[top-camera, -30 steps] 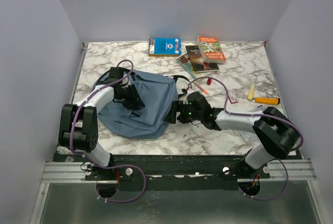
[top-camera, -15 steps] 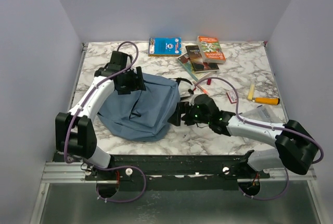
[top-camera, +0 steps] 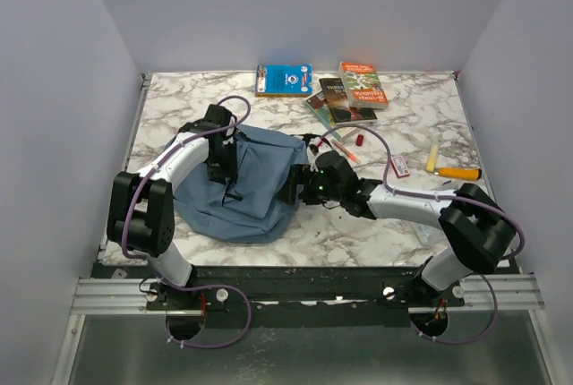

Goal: Pack the student bag
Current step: Unzip the student bag at the center of the board.

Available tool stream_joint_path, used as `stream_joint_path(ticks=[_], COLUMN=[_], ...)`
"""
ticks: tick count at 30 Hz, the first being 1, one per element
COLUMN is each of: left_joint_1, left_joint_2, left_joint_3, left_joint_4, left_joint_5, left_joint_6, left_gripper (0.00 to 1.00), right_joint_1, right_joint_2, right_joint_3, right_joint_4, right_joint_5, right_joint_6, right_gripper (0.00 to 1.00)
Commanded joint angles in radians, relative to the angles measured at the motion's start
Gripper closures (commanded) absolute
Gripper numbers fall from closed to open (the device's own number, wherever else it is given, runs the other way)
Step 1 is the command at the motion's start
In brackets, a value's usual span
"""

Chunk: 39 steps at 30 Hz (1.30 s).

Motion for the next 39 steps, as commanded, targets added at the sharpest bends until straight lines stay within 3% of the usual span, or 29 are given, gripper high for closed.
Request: stream_joint_path(ticks=[1, 7, 11, 16, 18, 23, 27, 32, 35, 39], left_joint_1=[-0.007, -0.053, -0.098, -0.112, -0.112, -0.112, -0.112, -0.112, -0.112, -0.112], left_joint_2=[-0.047, -0.076, -0.108, -0.148, -0.164, -0.182, -0.202, -0.228, -0.236, -0.245], left_joint_3=[-0.004, -0.007, -0.024, -0.033, -0.039, -0.033, -0.035, -0.033, -0.033, -0.029], left_joint_4=[-0.006, -0.001, 0.028, 0.052, 0.062, 0.063, 0.064, 0.063, 0.063, 0.061], left_joint_5=[-0.057, -0.057, 0.001, 0.077, 0.088, 0.103, 0.11, 0.122, 0.134, 0.138], left_joint_6=[0.018, 0.034, 0.045, 0.046, 0.047, 0.052, 0.054, 0.051, 0.05, 0.049], left_gripper=[0.74, 1.0, 1.0, 1.0, 1.0, 1.0, 1.0, 1.0, 1.0, 1.0], right_joint_1=[0.003, 0.003, 0.003, 0.003, 0.003, 0.003, 0.003, 0.018, 0.045, 0.115], right_joint_2=[0.049, 0.008, -0.028, -0.118, -0.143, -0.199, -0.165, -0.082, -0.023, 0.061], right_joint_3=[0.028, -0.055, -0.11, -0.105, -0.033, 0.081, 0.142, 0.131, 0.139, 0.172], right_joint_4=[0.035, 0.029, 0.013, -0.026, -0.128, -0.199, -0.106, 0.136, 0.23, 0.228], right_joint_5=[0.057, 0.188, 0.208, 0.175, 0.171, 0.273, 0.048, -0.232, -0.283, -0.264], right_joint_6=[0.031, 0.063, 0.027, -0.175, -0.279, -0.444, -0.542, -0.636, -0.709, -0.877], right_gripper=[0.1, 0.31, 0.42, 0.42, 0.41, 0.28, 0.23, 0.29, 0.32, 0.36])
